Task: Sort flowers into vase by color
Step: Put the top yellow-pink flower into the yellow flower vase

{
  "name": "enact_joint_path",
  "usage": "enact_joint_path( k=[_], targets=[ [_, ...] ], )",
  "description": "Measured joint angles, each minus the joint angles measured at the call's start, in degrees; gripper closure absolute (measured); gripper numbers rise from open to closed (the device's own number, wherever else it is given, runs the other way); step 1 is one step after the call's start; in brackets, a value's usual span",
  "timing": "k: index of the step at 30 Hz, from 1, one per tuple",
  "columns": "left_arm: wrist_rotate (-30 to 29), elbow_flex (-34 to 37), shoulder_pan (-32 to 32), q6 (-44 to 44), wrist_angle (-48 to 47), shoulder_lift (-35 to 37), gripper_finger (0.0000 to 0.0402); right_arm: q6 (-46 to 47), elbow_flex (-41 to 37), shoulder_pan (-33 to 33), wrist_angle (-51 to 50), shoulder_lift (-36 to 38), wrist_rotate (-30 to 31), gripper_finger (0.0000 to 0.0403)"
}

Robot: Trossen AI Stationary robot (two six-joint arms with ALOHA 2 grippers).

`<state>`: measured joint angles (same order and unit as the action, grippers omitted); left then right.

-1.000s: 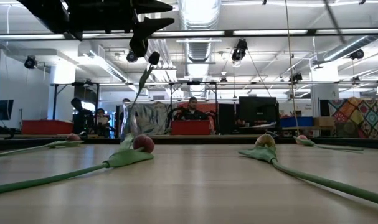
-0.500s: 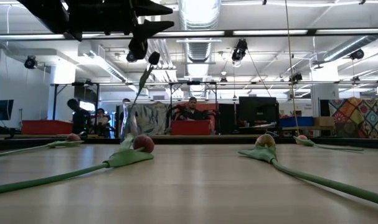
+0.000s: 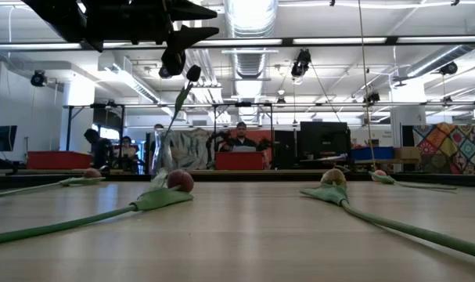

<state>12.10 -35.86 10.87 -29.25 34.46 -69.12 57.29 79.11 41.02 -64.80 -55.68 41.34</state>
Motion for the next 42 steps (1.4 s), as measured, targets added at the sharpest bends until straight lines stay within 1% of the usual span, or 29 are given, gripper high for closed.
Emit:
enact_joint_path(
  k=[11,17,23,30,33,38,42],
  targets=[
    [0.1,0.0,0.0,0.0,0.0,0.0,0.0294,0.2,-0.8,0.0,-0.6,0.0,-0.8,0.0394],
    [1.0,0.0,0.0,0.0,-0.2,0.0,0.0294,0.1,-4.7,0.0,1.6,0.0,-0.8,0.0394],
    [1.0,0.0,-0.1,0.0,-0.3,0.0,0.0294,-1.9,-8.9,1.0,6.6,-0.7,1.4,0.0394],
    [1.0,0.0,0.0,0.4,-1.2,-0.1,0.0294,0.3,-11.3,2.2,6.9,-2.4,1.9,0.0394],
    [1.0,0.0,0.0,0.5,-1.3,-0.1,0.0294,1.3,-11.7,2.3,7.0,-3.2,1.2,0.0393],
    [1.0,0.0,0.0,0.7,-1.6,-0.1,0.0294,1.9,-11.8,2.2,6.8,-4.7,-1.8,0.0378],
    [1.0,0.0,0.0,0.9,-1.6,-0.1,0.0294,3.7,-11.8,2.2,6.8,-5.3,-2.9,0.0353]
  ],
)
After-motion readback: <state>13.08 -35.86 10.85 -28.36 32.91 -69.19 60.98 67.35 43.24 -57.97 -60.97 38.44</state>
